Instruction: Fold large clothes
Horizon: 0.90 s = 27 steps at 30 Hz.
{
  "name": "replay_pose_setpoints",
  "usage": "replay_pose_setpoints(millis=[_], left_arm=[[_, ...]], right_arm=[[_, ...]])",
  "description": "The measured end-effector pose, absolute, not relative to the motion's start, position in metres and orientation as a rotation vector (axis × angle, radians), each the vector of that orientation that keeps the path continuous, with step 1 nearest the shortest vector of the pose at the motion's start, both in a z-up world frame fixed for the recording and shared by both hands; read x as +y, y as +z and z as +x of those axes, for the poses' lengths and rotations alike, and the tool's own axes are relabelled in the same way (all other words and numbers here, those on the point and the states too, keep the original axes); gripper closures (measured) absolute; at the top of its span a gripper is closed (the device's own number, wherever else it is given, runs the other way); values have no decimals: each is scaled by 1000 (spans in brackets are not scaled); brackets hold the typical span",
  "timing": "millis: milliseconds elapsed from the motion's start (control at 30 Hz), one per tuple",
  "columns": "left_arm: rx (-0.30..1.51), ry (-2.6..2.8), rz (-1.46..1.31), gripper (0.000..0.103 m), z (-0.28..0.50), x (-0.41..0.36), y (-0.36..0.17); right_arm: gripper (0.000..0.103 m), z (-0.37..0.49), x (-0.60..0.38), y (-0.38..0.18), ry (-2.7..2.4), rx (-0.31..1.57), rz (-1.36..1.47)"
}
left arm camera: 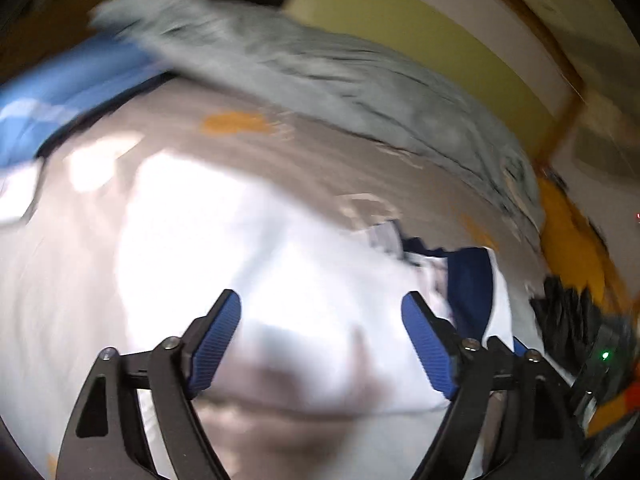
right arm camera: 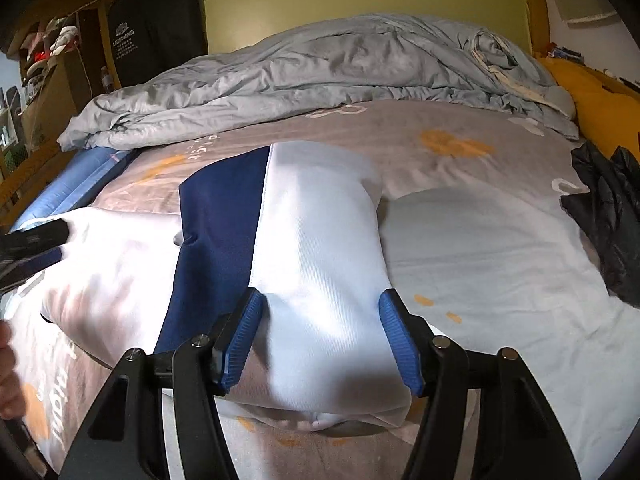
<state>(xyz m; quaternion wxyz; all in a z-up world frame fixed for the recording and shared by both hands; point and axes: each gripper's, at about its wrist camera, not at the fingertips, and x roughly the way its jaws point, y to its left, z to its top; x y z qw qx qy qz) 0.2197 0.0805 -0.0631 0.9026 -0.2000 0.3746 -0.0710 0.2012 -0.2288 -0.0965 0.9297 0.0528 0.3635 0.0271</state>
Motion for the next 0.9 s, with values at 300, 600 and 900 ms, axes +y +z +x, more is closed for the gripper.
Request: replay_pose_setpoints(millis=[300,600,900], left_arm=[[998,-182,-723,19,203,129,-137],[856,-69,-833,44,225,142,-141],[586,-129,-439,80,212,84,-70]], right_arm=[[39,199,-226,-95,63,735,88],[37,202,-226,-93,87,743,151],[34,207,-192,-92,174,735,84]])
